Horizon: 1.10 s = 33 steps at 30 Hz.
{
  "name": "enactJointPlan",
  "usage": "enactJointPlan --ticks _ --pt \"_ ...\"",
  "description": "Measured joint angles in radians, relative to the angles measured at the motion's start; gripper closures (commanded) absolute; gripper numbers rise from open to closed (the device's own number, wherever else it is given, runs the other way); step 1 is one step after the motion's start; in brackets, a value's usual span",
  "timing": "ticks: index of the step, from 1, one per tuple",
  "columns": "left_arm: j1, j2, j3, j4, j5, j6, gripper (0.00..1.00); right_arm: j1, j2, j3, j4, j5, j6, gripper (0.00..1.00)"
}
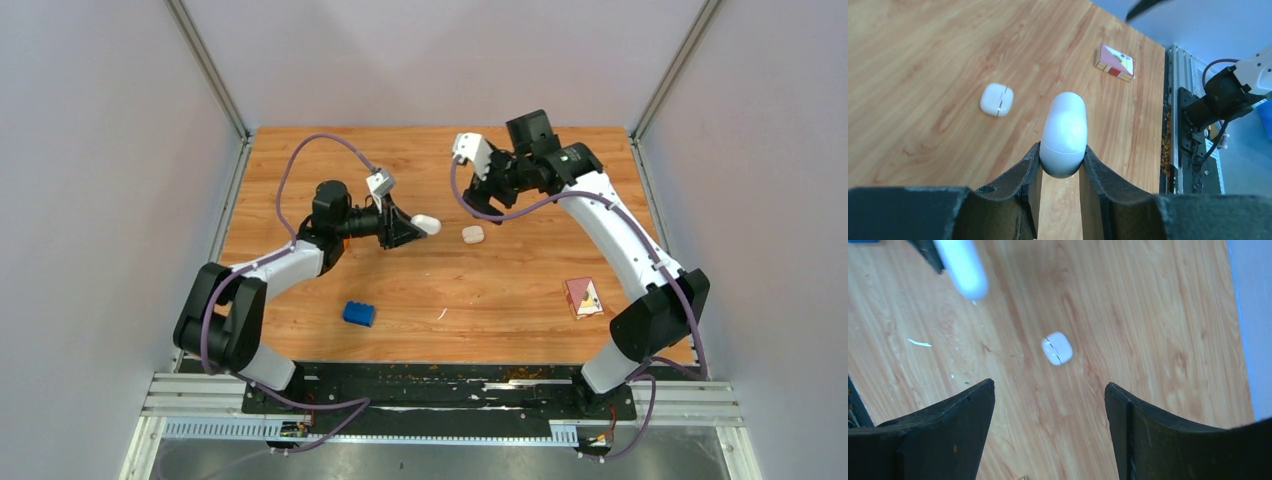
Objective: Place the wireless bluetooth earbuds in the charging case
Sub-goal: Close the charging case, then reset both arms
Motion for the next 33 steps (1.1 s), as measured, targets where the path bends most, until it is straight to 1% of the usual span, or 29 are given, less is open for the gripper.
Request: enactJointPlan --ticks 2,4,5,6,8,11,13,18,21,22,25,29,33 --pt "0.000 0.051 0.018 -0.041 -0.006 0.000 0.97 -0.062 -0.002 -0.008 0.021 -0.003 0.034 0.19" --pt "0.000 0.108 0.048 -0.090 -0.015 -0.002 0.95 -0.104 -0.010 -0.031 0.034 -0.003 0.058 0.17" --pt "0.000 0.142 0.073 -0.125 -0.021 -0.003 0.95 -0.116 -0.017 -0.047 0.036 -0.003 0.068 0.14" --pt "0.000 0.176 0.100 -0.156 -0.027 -0.005 0.95 -0.121 -0.025 -0.063 0.037 -0.003 0.076 0.12" --pt "0.000 0.233 0.150 -0.214 -0.038 -0.006 0.92 -0.120 -0.043 -0.093 0.040 -0.003 0.090 0.12" --pt "0.000 0.319 0.231 -0.292 -0.042 -0.013 0.84 -0.118 -0.079 -0.142 0.045 -0.002 0.106 0.04" --pt "-0.001 0.372 0.274 -0.327 -0.042 -0.024 0.80 -0.117 -0.095 -0.163 0.053 0.002 0.121 0.01" --pt "-0.016 0.497 0.365 -0.427 -0.040 -0.028 0.76 -0.117 -0.124 -0.182 0.059 0.034 0.169 0.00" --pt "-0.030 0.554 0.411 -0.499 -0.038 -0.018 0.70 -0.117 -0.148 -0.188 0.068 0.042 0.183 0.00" --pt "-0.035 0.570 0.423 -0.518 -0.038 -0.014 0.68 -0.117 -0.158 -0.193 0.072 0.042 0.185 0.00" --pt "-0.045 0.603 0.456 -0.588 -0.069 0.003 0.55 -0.119 -0.180 -0.201 0.074 0.042 0.187 0.00" --pt "-0.054 0.597 0.496 -0.668 -0.138 0.045 0.45 -0.119 -0.187 -0.208 0.072 0.044 0.186 0.00" --pt "-0.055 0.548 0.505 -0.762 -0.237 0.111 0.39 -0.119 -0.187 -0.208 0.074 0.050 0.182 0.00"
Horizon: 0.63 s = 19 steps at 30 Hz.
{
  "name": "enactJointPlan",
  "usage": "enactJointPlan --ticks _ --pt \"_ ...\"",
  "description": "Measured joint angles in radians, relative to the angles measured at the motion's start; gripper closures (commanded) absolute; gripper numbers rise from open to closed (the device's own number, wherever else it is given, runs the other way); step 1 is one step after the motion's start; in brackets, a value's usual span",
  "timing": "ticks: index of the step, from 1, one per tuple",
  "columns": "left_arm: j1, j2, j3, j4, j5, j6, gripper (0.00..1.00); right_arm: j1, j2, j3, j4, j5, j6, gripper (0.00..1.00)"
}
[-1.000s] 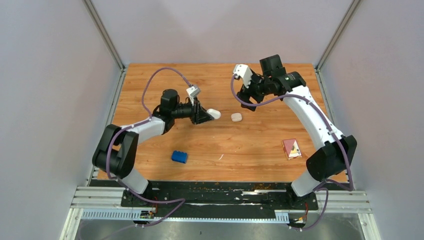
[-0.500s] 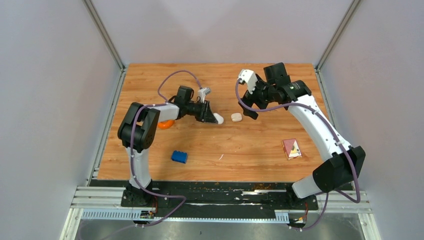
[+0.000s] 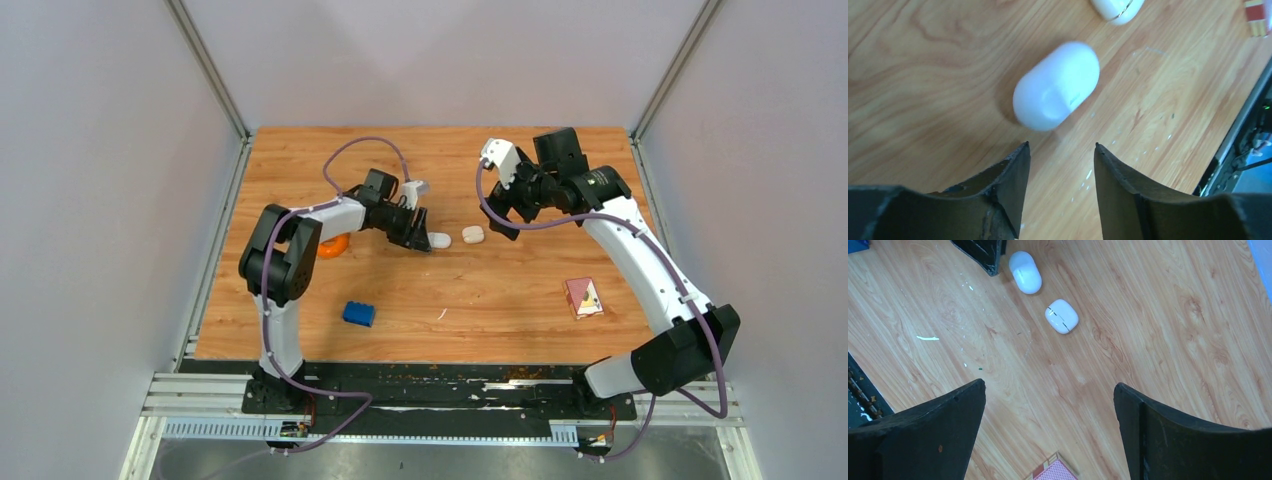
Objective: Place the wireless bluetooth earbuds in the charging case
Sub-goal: Reset both arms
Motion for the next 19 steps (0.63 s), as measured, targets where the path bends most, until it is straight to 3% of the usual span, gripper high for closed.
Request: enactJointPlan --ticks 6,7,8,9,14,19 --pt "0.037 -0.118 -0.013 -0.151 -0.146 0.098 0.29 -0.010 -0.001 -0.023 0.060 0.064 0.049 0.00" --pt "0.052 -0.159 -0.028 -0.155 -0.166 0.114 0.24 -0.011 -0.001 -0.028 0.080 0.094 0.074 0.00" --pt "0.068 -0.208 -0.045 -0.153 -0.190 0.129 0.05 -0.012 -0.001 -0.031 0.097 0.119 0.096 0.00" --pt "0.081 -0.261 -0.063 -0.146 -0.213 0.141 0.01 -0.013 -0.001 -0.034 0.122 0.154 0.124 0.00" --pt "0.118 -0.519 -0.105 -0.061 -0.347 0.196 0.00 -0.013 -0.001 -0.034 0.242 0.335 0.237 0.00" --pt "0.112 -0.637 -0.048 -0.019 -0.451 0.248 0.00 -0.013 0.011 0.013 0.315 0.479 0.280 0.00"
